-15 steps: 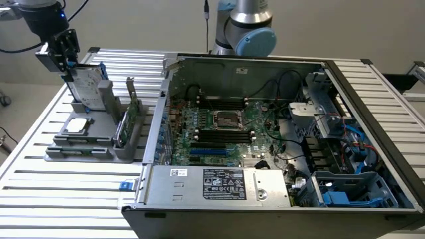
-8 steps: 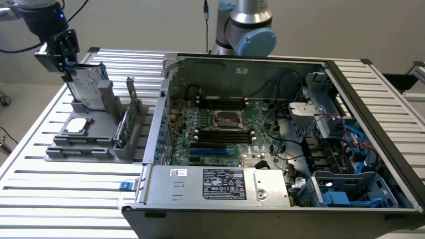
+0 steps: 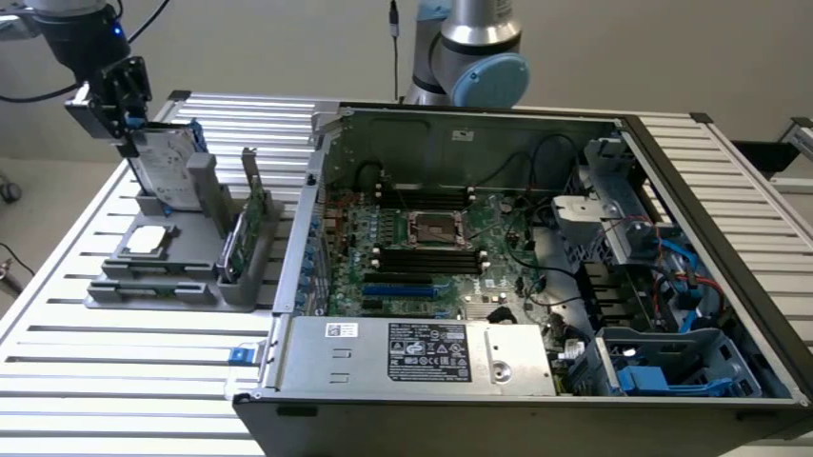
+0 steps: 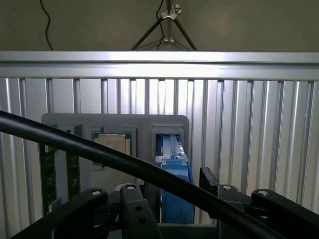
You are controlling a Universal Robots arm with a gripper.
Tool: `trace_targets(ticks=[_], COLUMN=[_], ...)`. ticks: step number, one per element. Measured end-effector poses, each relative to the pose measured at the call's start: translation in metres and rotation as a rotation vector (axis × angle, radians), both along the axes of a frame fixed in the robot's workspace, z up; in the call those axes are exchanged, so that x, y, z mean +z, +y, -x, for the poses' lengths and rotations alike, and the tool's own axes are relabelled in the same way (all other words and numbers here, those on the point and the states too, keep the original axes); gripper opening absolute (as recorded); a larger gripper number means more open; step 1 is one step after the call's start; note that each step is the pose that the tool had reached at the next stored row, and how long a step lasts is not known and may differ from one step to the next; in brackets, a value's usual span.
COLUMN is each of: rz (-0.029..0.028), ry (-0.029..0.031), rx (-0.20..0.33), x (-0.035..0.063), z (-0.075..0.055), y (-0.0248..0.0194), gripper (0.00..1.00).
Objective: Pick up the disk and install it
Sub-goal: 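Pick up the disk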
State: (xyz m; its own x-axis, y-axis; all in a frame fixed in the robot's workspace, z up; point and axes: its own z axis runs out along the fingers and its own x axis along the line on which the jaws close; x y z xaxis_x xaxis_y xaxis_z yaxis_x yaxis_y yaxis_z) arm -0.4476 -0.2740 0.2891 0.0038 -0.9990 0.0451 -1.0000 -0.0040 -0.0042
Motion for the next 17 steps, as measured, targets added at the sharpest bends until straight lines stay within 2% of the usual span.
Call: trace_targets(ticks=[17], rz=[-0.0001], ry=[0.0], rx=[-0.003], x=[-0.0029], z=[0.0], y=[0.0013], gripper=[0.54])
